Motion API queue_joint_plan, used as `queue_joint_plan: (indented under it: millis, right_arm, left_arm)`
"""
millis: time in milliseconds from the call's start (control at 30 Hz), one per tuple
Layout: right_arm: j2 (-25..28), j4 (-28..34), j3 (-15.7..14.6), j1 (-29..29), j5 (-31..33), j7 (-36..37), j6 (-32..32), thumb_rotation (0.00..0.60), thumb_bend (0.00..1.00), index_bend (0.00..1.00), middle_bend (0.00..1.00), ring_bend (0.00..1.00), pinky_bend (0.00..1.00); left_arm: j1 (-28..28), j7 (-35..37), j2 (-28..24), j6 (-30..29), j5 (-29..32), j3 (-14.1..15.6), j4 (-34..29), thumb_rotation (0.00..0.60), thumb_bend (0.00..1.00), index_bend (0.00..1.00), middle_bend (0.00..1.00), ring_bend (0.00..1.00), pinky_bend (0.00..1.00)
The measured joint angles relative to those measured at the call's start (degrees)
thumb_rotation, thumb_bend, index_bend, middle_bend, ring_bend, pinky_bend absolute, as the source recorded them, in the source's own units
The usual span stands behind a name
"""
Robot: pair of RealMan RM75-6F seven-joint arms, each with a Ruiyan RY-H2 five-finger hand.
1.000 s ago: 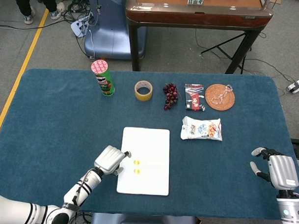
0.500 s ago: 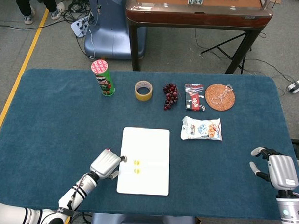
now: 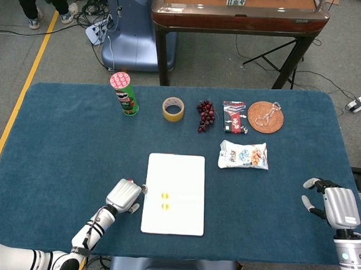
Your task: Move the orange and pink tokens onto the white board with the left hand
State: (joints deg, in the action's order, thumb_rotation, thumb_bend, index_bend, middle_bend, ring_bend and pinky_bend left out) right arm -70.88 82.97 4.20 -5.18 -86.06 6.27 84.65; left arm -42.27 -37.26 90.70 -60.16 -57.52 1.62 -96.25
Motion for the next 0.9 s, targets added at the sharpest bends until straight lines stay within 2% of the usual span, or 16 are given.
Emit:
queue_joint_plan:
  millis: [900]
  right_arm:
    - [-0.5, -0.2, -0.1, -0.3, 0.0, -0.2, -0.5, 0.6, 0.25, 0.47, 0.5, 0.5, 0.61]
  left_arm:
    - [2.3, -0.6, 0.1, -0.1, 0.7, -0.4, 1.9, 0.6, 0.34, 0.5, 1.0, 1.0, 1.0]
